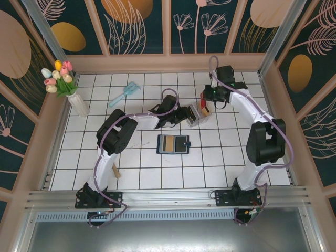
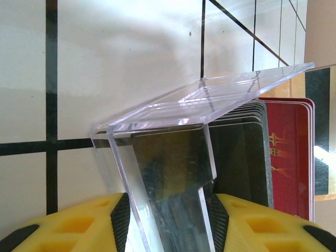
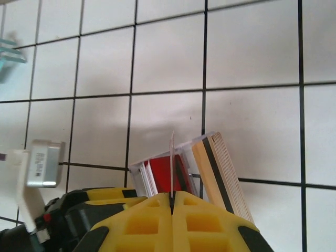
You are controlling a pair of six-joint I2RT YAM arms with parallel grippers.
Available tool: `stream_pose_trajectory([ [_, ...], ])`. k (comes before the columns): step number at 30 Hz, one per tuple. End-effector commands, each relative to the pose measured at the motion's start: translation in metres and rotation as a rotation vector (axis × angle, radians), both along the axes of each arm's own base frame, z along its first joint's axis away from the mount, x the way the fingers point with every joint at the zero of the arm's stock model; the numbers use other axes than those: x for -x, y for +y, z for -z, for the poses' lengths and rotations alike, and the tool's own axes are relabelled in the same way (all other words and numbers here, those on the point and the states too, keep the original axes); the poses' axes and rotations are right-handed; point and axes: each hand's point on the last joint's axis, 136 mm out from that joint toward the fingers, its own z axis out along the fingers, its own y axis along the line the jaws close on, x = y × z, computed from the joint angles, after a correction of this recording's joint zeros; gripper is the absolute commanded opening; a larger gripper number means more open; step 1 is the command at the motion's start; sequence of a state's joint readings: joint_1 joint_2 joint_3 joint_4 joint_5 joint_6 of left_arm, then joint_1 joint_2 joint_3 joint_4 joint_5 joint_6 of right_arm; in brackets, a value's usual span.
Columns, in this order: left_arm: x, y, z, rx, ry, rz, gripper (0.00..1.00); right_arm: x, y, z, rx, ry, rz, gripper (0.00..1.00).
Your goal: Put the credit cards into the card holder
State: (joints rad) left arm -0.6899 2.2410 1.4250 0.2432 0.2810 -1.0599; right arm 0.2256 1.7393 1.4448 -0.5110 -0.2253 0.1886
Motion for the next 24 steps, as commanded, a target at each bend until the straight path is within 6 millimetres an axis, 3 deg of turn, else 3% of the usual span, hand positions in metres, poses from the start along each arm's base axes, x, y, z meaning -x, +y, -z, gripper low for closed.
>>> stream_pose_trajectory([
  [1, 0.005, 0.002, -0.009, -0.016, -0.006, 0.022, 0.48, 0.006, 0.014, -0.013, -0.009, -0.056, -0.067, 0.00],
  [4, 0.004, 0.003, -0.011, -0.022, -0.009, 0.018, 0.48, 0.013, 0.031, -0.003, -0.025, -0.035, -0.119, 0.00],
  [11, 0.005, 0.004, -0.006, -0.027, 0.001, 0.015, 0.48, 0.016, 0.043, 0.024, 0.027, -0.019, -0.140, 0.00],
  [13, 0.006, 0.005, -0.006, -0.026, 0.001, 0.013, 0.48, 0.015, 0.041, 0.030, 0.052, -0.026, -0.140, 0.00],
  [18, 0.006, 0.005, -0.005, -0.029, 0.002, 0.012, 0.48, 0.009, 0.014, 0.048, 0.252, -0.047, -0.073, 0.00],
  [24, 0.007, 0.007, -0.006, -0.032, 0.000, 0.011, 0.48, 0.007, 0.008, 0.029, 0.273, -0.094, -0.047, 0.00],
])
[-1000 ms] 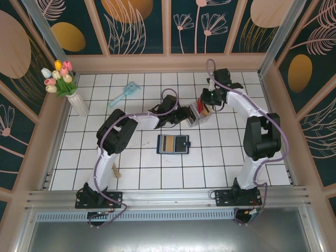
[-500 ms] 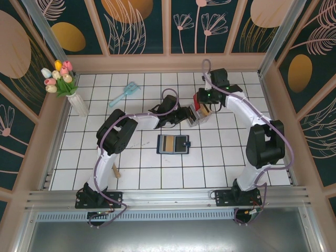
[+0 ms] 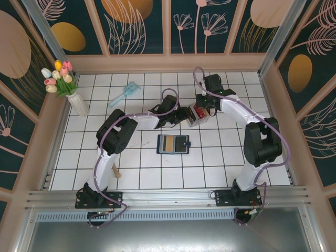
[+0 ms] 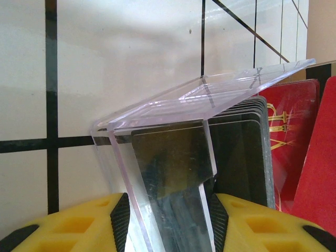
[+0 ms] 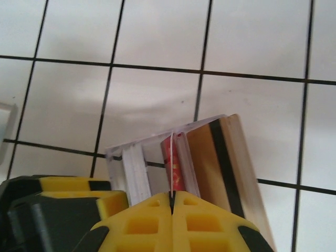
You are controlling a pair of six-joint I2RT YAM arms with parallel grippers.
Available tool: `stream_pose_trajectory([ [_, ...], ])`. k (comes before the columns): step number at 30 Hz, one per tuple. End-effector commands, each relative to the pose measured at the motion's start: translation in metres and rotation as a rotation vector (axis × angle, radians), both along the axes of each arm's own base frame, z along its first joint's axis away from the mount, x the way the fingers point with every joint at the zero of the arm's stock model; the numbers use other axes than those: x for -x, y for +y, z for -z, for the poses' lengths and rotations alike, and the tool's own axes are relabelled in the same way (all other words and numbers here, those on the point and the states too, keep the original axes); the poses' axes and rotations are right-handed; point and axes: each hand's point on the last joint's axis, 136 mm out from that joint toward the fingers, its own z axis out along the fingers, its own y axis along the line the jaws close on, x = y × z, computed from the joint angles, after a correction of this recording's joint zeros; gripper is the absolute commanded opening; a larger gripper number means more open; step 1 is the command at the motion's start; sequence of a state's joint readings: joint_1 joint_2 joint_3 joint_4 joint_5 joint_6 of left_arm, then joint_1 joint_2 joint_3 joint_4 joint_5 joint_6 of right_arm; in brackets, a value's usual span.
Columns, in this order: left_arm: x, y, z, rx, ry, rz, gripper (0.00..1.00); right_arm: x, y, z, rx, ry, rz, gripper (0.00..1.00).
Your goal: Put the credit cards into the card holder
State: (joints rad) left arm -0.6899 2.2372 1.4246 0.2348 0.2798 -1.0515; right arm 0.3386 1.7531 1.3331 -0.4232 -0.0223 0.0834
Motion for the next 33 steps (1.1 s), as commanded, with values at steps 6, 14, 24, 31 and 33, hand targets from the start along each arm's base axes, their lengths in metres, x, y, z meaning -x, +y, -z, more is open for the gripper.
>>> stream_pose_trajectory([
  [6, 0.007, 0.008, -0.037, -0.009, -0.073, 0.016, 0.50, 0.004, 0.001, -0.046, -0.034, -0.101, 0.004, 0.00],
  [14, 0.030, 0.040, -0.106, 0.020, -0.220, -0.005, 0.60, 0.044, 0.031, -0.097, -0.369, -0.187, -0.034, 0.00],
  [24, 0.098, 0.110, -0.033, -0.139, -0.020, -0.056, 0.60, 0.116, 0.083, -0.016, -0.521, 0.093, -0.007, 0.00],
  [31, 0.114, 0.137, -0.005, -0.235, 0.034, -0.103, 0.63, 0.143, 0.079, 0.037, -0.420, 0.227, 0.026, 0.00],
  [33, 0.119, 0.141, 0.004, -0.254, 0.049, -0.097, 0.63, 0.147, 0.073, 0.049, -0.378, 0.252, 0.039, 0.00],
])
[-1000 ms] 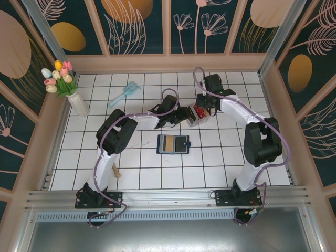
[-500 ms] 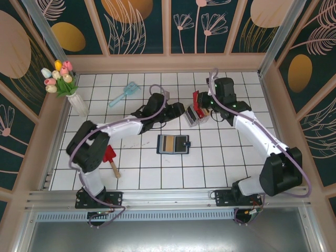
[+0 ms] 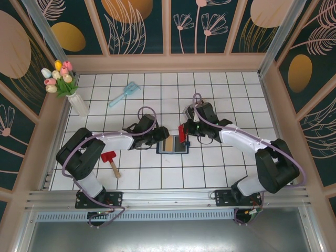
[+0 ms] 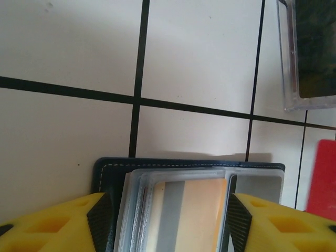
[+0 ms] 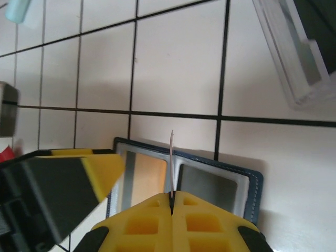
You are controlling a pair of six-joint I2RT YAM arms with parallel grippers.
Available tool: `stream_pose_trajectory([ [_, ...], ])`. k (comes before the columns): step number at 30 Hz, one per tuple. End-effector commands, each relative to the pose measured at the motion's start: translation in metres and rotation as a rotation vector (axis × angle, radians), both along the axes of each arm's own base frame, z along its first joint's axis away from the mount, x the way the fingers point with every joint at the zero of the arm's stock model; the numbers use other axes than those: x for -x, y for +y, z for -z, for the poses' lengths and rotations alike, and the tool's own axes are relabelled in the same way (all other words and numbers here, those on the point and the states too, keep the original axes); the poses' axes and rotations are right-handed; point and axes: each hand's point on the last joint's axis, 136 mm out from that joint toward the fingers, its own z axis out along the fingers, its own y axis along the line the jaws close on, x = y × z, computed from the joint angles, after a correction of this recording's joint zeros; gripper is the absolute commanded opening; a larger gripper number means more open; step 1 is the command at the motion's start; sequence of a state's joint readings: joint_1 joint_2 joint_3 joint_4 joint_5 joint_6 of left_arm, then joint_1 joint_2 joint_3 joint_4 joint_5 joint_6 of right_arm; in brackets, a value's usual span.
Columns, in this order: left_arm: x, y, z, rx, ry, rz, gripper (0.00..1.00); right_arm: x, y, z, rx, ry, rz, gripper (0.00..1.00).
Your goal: Put the credit cards into the card holder
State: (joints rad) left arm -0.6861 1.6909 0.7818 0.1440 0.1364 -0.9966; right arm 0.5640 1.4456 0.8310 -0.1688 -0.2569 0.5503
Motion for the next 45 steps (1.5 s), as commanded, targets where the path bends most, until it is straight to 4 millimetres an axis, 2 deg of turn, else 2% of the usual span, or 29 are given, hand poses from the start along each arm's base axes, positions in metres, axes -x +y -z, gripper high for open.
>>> stream_pose_trajectory([
  [1, 0.004, 0.012, 0.004, -0.028, 0.002, -0.022, 0.63, 0.010, -0.009, 0.023, 0.057, 0.069, 0.019, 0.00],
  [6, 0.009, 0.008, 0.002, 0.003, 0.004, 0.000, 0.62, 0.018, -0.015, 0.043, 0.109, 0.116, 0.023, 0.00],
  [10, 0.010, 0.025, -0.011, -0.043, -0.039, -0.044, 0.67, 0.018, -0.027, 0.050, 0.174, 0.109, 0.044, 0.00],
  [13, 0.014, 0.031, -0.007, -0.058, -0.022, -0.054, 0.67, 0.017, -0.030, 0.051, 0.193, 0.104, 0.047, 0.00],
  [17, 0.022, 0.023, 0.002, -0.028, 0.022, -0.024, 0.65, 0.018, -0.030, 0.054, 0.204, 0.107, 0.040, 0.00],
  [25, 0.024, 0.005, 0.008, 0.052, 0.046, 0.033, 0.60, 0.022, -0.031, 0.066, 0.228, 0.133, 0.030, 0.00],
  [32, 0.024, -0.003, 0.004, 0.095, 0.042, 0.048, 0.45, 0.022, -0.031, 0.072, 0.246, 0.142, 0.028, 0.00],
  [42, 0.020, -0.017, -0.051, 0.244, -0.099, 0.094, 0.15, 0.012, -0.029, 0.063, 0.250, 0.113, 0.038, 0.00],
  [45, 0.023, -0.021, -0.056, 0.277, -0.108, 0.118, 0.07, 0.008, -0.026, 0.059, 0.241, 0.105, 0.039, 0.00],
])
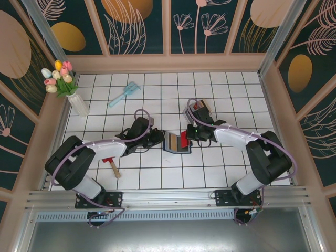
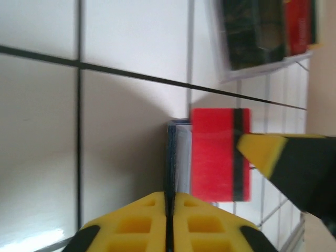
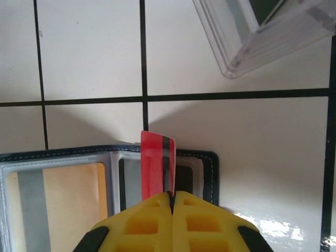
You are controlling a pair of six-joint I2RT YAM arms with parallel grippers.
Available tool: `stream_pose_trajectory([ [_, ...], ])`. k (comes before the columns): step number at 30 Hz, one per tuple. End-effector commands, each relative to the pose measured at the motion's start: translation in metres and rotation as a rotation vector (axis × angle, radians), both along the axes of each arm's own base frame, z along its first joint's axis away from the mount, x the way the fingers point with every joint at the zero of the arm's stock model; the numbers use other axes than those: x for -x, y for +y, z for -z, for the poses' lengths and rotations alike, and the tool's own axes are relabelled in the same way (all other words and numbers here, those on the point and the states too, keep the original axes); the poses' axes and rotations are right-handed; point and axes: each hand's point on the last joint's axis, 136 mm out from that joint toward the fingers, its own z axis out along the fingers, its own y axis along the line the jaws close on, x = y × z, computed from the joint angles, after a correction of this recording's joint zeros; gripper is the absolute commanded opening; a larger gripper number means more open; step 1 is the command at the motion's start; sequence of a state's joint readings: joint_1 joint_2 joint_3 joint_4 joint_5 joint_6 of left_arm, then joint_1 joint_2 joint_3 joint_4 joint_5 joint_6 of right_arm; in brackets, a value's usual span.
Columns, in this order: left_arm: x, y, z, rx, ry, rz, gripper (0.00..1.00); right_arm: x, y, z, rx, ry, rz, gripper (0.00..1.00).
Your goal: Put the credit cards into the card holder
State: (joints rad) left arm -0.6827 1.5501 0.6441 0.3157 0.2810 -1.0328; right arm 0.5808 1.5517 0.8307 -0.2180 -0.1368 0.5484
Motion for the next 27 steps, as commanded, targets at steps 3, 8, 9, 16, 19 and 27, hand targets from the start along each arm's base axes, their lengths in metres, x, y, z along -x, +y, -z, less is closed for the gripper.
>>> stream_pose_trajectory([
  [3, 0.001, -0.014, -0.015, 0.082, -0.040, 0.053, 0.04, 0.003, -0.003, 0.003, 0.051, 0.017, -0.019, 0.00],
  [8, 0.002, -0.020, -0.005, 0.079, -0.002, 0.079, 0.00, -0.003, 0.003, -0.012, 0.020, -0.007, -0.021, 0.00],
  [9, 0.002, -0.019, -0.004, 0.071, 0.001, 0.078, 0.00, -0.004, 0.003, -0.018, 0.015, -0.019, -0.018, 0.00],
  [16, -0.001, -0.018, -0.005, 0.081, -0.001, 0.053, 0.00, -0.013, 0.015, -0.077, -0.085, -0.168, 0.005, 0.00],
  [19, -0.001, -0.020, -0.006, 0.095, 0.001, 0.054, 0.00, -0.009, 0.028, -0.089, -0.101, -0.219, 0.015, 0.00],
  [27, 0.000, -0.019, -0.011, 0.121, -0.002, 0.037, 0.00, 0.001, 0.056, -0.099, -0.087, -0.297, 0.090, 0.00],
])
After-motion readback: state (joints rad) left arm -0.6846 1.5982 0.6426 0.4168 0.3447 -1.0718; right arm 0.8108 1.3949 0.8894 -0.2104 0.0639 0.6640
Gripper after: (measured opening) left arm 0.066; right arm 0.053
